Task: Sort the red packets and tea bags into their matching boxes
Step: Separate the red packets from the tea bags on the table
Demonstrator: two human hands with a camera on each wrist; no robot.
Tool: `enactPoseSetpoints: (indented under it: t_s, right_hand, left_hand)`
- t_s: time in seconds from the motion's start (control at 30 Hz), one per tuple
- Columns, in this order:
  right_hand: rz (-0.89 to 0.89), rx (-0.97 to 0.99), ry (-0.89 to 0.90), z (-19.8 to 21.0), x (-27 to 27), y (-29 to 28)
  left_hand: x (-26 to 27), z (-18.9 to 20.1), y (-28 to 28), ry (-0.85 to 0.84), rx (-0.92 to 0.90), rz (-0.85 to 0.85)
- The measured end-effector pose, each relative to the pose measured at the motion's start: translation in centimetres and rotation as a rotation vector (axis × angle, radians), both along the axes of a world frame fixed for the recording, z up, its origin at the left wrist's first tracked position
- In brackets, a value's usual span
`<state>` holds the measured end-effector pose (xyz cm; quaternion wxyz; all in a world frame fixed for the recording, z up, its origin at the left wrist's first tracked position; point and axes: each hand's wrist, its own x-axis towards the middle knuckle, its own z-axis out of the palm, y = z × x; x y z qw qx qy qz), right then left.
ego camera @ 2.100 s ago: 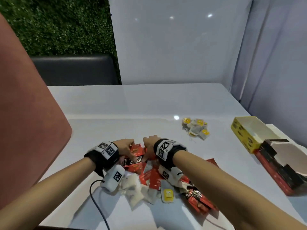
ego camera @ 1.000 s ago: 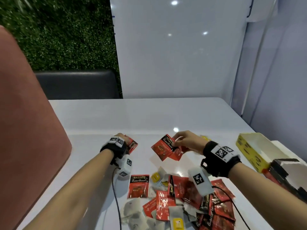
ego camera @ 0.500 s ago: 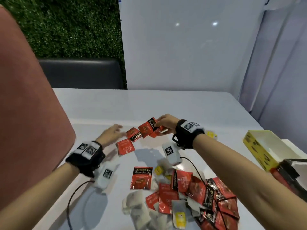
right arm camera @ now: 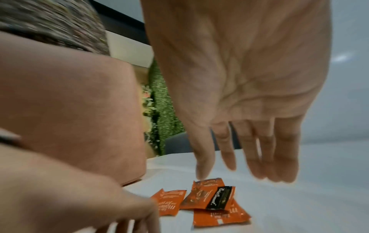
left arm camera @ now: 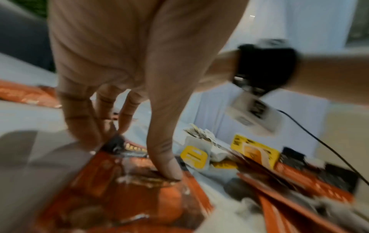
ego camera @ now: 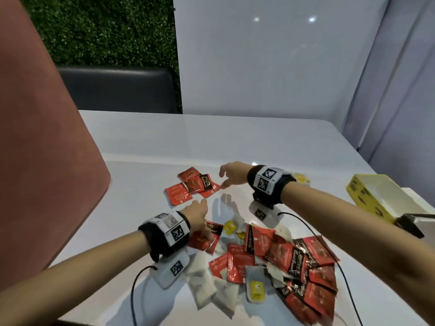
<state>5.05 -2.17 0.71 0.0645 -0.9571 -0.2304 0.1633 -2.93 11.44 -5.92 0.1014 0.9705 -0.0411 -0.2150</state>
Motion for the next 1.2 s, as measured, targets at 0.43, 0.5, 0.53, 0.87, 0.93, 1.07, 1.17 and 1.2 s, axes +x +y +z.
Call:
enactPoseSetpoints:
  t_s: [0.43, 0.5, 0.53, 0.87, 0.93, 1.07, 1.17, 1.2]
  right_hand:
    - [0.252, -0.189, 0.095, -3.9, -8.6, -9.7]
    - [0.221, -0.149, 0.085, -3.8, -8.4, -9.4]
    - [0.2, -0.13, 0.08, -3.8, -8.3, -9.4]
    - [0.063, 0.086, 0.067, -2.6, -8.5, -10.8]
    - [0.05, 0.135, 0.065, -2.4, -8.6, -11.4]
    - [0.048, 0.247, 0.067, -2.1, -8.8, -11.8]
    - [0.06, 0.332, 0.044, -1.5, -8.7, -12.1]
    - [0.048, 0.369, 0.039, -1.1, -8.7, -12.3]
  left_hand:
    - [-3.5, 3.5, -1.7, 0.287, -0.51, -0.01]
    - [-4.1, 2.8, -3.2, 0.226, -0.38, -0.06]
    - [-4.1, 2.6, -3.7, 0.2, -0.339, -0.071]
    - [-3.6, 2.9, -3.1, 0.16, -0.376, -0.034]
    - [-3.4, 3.3, -2.3, 0.148, -0.419, -0.004]
    - [-3.0, 5.2, 0.0, 0.124, -0.535, 0.06]
    - [-2.3, 7.2, 2.5, 0.062, -0.65, 0.158]
    - [-1.9, 7.6, 3.4, 0.034, -0.684, 0.2]
